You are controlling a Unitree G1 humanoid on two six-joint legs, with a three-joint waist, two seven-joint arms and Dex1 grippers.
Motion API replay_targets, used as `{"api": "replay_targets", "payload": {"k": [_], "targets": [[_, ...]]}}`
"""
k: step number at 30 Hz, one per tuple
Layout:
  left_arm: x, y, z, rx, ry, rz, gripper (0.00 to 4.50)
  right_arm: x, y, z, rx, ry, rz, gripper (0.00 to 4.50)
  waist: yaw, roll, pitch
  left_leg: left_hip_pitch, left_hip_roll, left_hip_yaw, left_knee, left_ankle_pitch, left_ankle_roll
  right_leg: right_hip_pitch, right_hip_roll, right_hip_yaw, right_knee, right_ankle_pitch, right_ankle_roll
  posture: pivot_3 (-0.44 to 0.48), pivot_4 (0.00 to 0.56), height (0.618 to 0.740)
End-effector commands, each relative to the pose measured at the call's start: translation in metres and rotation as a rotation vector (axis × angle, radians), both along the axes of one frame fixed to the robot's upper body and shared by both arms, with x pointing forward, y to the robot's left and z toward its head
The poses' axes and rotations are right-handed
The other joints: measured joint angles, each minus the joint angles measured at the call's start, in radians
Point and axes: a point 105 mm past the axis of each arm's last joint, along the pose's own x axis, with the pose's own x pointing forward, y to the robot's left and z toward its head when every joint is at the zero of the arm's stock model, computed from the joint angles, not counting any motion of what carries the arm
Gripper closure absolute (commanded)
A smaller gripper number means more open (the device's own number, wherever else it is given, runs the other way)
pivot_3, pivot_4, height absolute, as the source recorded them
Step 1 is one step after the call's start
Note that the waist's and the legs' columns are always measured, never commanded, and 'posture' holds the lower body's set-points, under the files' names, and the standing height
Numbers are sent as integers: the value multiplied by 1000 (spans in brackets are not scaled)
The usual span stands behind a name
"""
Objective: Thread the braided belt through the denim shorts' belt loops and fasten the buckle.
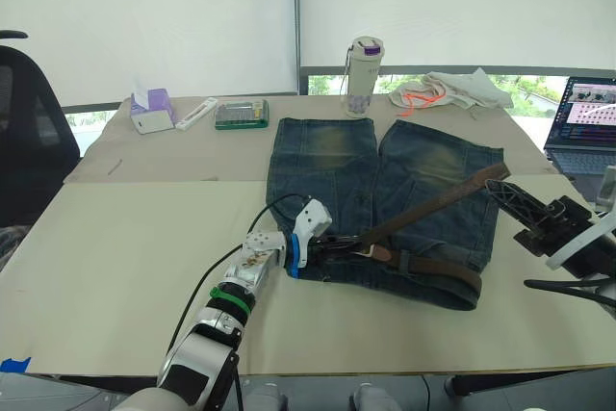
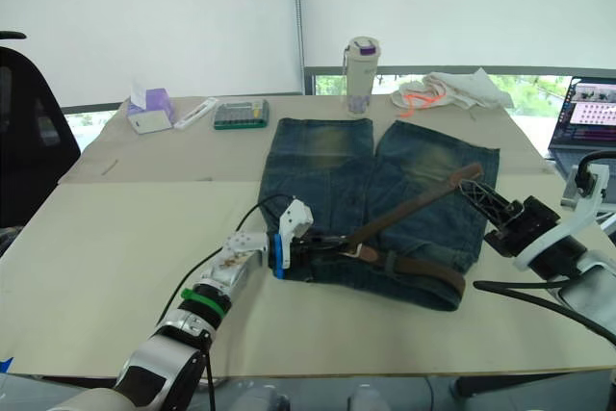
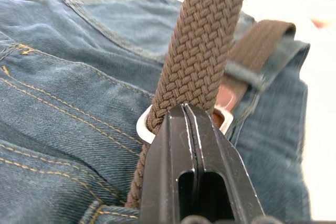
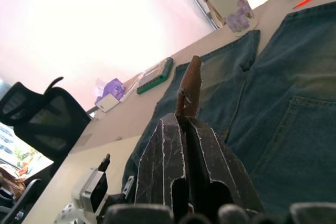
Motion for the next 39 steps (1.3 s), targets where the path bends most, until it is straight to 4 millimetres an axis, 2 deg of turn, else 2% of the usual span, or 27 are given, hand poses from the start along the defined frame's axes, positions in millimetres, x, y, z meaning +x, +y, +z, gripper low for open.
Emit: {"api": "replay_targets", "payload": {"k": [1, 6, 10, 13, 19, 26, 29, 32, 36, 39], "targets": [[0, 7, 11, -71, 16, 33, 4469, 1, 5, 12, -10, -63, 1, 4500, -3, 0, 0, 0, 0, 0, 0, 0, 0, 0, 0, 0, 0, 1, -2, 0, 150, 740], [13, 25, 48, -187, -51, 142, 4469, 4, 13, 10, -8, -60, 26, 4500, -13, 2, -1, -1, 1, 0, 1, 0, 0, -5, 1, 0, 1, 2, -3, 0, 150, 740], [30, 50, 86, -307, -120, 278, 4469, 7, 25, 9, 8, -62, 56, 4500, -16, 2, -1, -2, 1, 0, 2, 0, 0, -9, 1, 0, 3, 2, -4, 0, 150, 740], [36, 60, 100, -304, -182, 324, 4469, 11, 33, 7, 26, -57, 69, 4500, -15, 3, -1, -3, 1, 0, 2, 0, 0, -11, 1, 1, 3, 2, -4, 0, 150, 740], [28, 53, 115, -296, -251, 272, 4469, 19, 56, 5, 101, -46, 109, 4500, -14, 3, -1, -3, -1, 0, 2, 0, 0, -11, 1, 1, 3, 3, -4, 0, 150, 740], [2, 28, 126, -274, -372, 183, 4469, 34, 82, -3, 175, -7, 125, 4500, -15, 3, -2, -3, 0, 0, 2, 0, 0, -13, 1, 1, 3, 3, -5, 0, 150, 740], [-5, 21, 125, -242, -431, 164, 3683, 35, 82, -4, 182, 0, 121, 4500, -15, 3, -2, -3, 0, 0, 2, 0, 0, -13, 1, 1, 3, 3, -5, 0, 150, 740], [-5, 15, 124, -201, -523, 194, 2662, 35, 83, -5, 186, 3, 122, 4500, -14, 3, -2, -3, 0, 0, 2, 0, 0, -13, 1, 1, 3, 3, -5, 0, 150, 740], [-11, 7, 109, -72, -682, 178, 1343, 36, 82, -5, 202, 9, 114, 4500, -15, 3, -2, -3, 0, 1, 2, 0, 0, -13, 1, 1, 3, 3, -5, 0, 150, 740], [-8, 4, 104, -8, -788, 215, 1343, 36, 83, -7, 206, 14, 109, 4500, -15, 3, -2, -3, 0, 0, 2, 0, 0, -13, 1, 1, 3, 3, -5, 0, 150, 740]]}}
